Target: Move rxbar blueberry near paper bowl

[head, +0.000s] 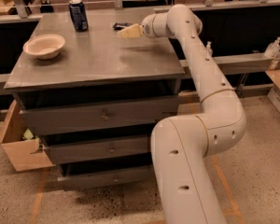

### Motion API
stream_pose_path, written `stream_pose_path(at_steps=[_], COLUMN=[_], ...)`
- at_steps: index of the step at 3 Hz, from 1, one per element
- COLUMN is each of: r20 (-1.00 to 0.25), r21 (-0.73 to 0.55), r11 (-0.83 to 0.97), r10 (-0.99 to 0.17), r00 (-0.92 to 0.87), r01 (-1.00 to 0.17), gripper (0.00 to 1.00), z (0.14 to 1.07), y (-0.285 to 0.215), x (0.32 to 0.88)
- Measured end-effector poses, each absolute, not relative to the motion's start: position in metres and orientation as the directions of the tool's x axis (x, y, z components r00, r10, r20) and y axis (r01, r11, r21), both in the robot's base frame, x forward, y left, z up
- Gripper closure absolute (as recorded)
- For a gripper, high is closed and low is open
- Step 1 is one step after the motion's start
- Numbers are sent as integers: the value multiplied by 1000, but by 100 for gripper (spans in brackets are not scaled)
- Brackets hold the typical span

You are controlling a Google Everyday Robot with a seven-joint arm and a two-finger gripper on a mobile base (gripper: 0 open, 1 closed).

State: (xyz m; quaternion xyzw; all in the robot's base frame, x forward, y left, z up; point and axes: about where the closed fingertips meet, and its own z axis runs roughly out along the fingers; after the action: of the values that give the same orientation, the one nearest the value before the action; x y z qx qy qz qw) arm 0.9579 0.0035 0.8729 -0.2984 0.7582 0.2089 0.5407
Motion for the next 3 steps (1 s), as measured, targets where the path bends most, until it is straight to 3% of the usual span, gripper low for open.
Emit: stream_pose_path(at_steps=[3], r20=[-955], r21=[-38], r11=[777], r10=[-213], r00=[-206], r01=[-629], gripper=[0], z=[866], y=[8], x=[980])
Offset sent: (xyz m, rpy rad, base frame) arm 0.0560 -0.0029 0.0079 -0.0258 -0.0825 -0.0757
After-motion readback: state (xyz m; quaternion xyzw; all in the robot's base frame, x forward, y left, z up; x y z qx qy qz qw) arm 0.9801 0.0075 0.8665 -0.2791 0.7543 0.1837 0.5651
